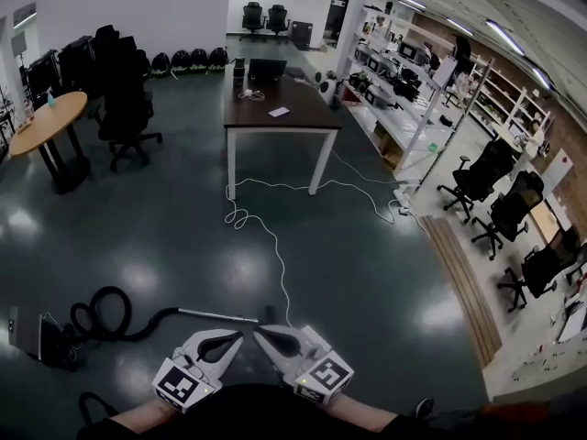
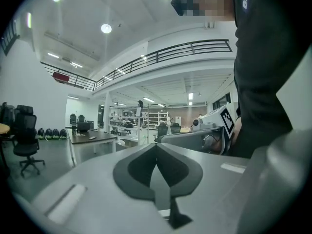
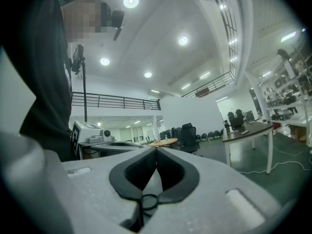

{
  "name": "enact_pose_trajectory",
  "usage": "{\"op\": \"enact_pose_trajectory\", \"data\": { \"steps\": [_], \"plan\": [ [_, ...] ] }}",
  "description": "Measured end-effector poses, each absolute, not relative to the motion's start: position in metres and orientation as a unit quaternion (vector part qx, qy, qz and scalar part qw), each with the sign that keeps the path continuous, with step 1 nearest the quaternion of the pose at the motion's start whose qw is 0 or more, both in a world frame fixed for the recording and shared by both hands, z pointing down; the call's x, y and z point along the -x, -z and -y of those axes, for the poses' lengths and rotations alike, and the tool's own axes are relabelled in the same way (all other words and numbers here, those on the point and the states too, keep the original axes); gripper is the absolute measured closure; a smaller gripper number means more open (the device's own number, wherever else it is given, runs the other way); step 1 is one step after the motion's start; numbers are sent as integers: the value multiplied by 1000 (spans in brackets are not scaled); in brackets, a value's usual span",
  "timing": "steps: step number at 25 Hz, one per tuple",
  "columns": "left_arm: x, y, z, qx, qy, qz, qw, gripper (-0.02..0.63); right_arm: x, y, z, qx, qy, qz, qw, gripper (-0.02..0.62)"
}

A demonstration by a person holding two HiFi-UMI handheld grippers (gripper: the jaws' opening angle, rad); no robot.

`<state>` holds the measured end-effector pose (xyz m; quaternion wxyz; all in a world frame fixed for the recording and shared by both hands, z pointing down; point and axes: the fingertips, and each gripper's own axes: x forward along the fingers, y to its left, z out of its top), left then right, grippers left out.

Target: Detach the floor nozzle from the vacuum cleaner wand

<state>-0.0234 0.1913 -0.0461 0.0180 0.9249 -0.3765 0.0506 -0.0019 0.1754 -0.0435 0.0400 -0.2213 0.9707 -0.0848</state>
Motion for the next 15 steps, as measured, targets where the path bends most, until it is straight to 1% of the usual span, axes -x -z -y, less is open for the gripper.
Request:
{"op": "enact_pose_trajectory", "data": {
  "steps": [15],
  "plan": [
    [23,45,-202,-925,-62,375,8,604,4,36,-188,228,79,-970,33,595]
  ]
}}
